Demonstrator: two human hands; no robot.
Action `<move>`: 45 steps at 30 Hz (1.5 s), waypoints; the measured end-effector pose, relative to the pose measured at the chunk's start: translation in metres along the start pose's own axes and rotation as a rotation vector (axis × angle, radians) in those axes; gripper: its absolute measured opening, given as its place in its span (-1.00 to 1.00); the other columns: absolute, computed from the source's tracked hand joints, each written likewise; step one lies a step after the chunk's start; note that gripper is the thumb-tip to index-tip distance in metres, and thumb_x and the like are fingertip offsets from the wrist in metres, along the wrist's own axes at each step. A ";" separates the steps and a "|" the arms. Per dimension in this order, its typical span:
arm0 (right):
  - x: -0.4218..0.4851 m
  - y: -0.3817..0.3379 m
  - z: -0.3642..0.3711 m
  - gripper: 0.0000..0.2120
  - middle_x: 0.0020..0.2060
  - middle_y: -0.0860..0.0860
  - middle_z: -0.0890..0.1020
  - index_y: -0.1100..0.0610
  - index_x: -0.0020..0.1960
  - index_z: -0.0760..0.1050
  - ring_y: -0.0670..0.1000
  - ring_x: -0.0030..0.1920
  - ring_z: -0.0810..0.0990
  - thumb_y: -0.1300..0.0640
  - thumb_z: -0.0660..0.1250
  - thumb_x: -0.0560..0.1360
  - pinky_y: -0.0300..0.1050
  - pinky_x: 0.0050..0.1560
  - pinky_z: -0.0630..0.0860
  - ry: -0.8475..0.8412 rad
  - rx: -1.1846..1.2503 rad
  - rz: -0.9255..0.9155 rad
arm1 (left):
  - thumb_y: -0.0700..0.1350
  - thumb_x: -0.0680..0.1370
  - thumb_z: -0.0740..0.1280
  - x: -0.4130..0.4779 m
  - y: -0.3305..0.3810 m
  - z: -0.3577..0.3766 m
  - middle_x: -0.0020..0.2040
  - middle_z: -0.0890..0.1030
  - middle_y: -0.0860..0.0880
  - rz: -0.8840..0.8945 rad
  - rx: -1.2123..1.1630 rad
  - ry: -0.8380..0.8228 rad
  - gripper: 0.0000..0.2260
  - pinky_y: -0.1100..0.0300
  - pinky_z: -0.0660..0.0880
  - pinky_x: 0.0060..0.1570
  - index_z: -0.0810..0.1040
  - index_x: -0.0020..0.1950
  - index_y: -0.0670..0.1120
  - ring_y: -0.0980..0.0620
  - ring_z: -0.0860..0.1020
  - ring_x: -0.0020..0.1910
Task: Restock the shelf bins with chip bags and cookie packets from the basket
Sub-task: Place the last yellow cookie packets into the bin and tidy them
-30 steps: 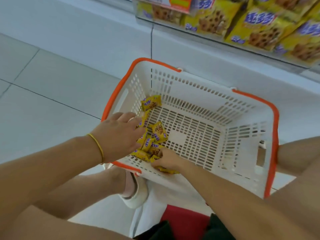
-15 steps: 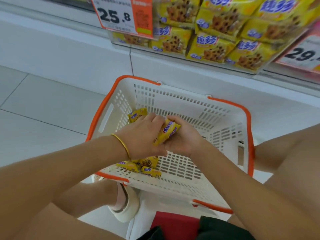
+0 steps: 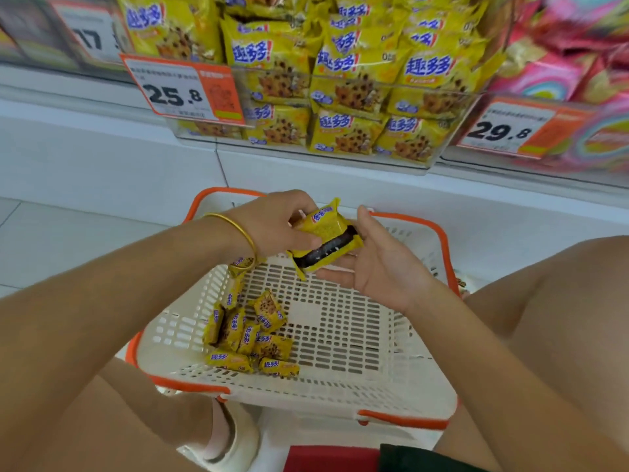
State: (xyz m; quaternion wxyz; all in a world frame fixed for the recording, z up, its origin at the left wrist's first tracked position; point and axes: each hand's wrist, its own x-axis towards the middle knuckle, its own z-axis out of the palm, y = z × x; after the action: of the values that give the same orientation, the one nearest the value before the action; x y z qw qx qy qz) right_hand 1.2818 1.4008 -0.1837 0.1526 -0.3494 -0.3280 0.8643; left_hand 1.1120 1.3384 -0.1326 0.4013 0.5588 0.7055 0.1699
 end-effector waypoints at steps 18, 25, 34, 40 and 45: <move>-0.029 -0.022 0.027 -0.69 0.11 -0.07 0.58 -0.01 0.17 0.46 -0.12 0.09 0.56 0.13 0.40 0.46 -0.23 0.02 0.50 0.401 -0.689 -0.610 | -0.30 0.47 0.35 -0.010 0.033 -0.014 0.00 0.62 -0.14 -0.167 -0.798 -0.017 -0.68 0.12 0.60 -0.07 0.48 0.22 -0.14 -0.03 0.63 -0.12; -0.058 -0.075 0.045 -0.63 -0.11 0.05 0.69 0.20 0.17 0.45 0.02 -0.13 0.69 0.30 0.40 0.38 -0.07 -0.24 0.64 0.124 -0.624 -0.606 | -0.16 0.41 0.41 -0.020 0.063 -0.043 0.06 0.59 -0.27 0.189 -0.552 0.143 -0.65 0.23 0.57 -0.17 0.54 0.19 -0.08 0.01 0.59 -0.14; -0.021 -0.207 0.091 -0.66 0.01 0.17 0.55 0.16 0.04 0.28 0.15 0.02 0.62 0.16 0.41 0.42 0.13 -0.11 0.61 0.598 -0.886 -1.089 | -0.08 0.55 0.19 0.007 0.071 -0.093 0.22 0.50 -0.06 0.679 0.352 0.977 -0.71 0.26 0.21 0.32 0.50 0.21 -0.14 -0.03 0.40 0.29; 0.075 -0.264 0.100 -0.62 0.09 0.09 0.44 0.24 0.23 0.25 0.08 0.12 0.46 0.24 0.35 0.51 -0.17 0.07 0.43 0.803 -1.044 -0.920 | 0.05 0.60 0.10 0.030 0.048 -0.088 0.47 0.28 -0.17 0.554 0.845 0.974 -0.62 -0.26 0.08 0.41 0.47 0.33 -0.08 -0.20 0.15 0.49; 0.106 -0.282 0.100 -0.59 0.09 0.12 0.46 0.25 0.21 0.31 0.12 0.23 0.48 0.17 0.41 0.48 -0.06 0.21 0.45 0.783 -0.972 -0.838 | 0.07 0.61 0.09 0.035 0.043 -0.091 0.50 0.21 -0.17 0.552 0.890 0.970 -0.60 -0.30 0.10 0.39 0.46 0.36 -0.06 -0.20 0.14 0.50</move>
State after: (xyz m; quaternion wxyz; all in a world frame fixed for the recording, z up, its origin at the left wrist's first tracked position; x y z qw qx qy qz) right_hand 1.1456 1.6151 0.0069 0.4029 -0.5053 -0.6999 0.3042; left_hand 1.0691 1.4031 -0.0593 -0.2817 0.6892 0.6399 0.1904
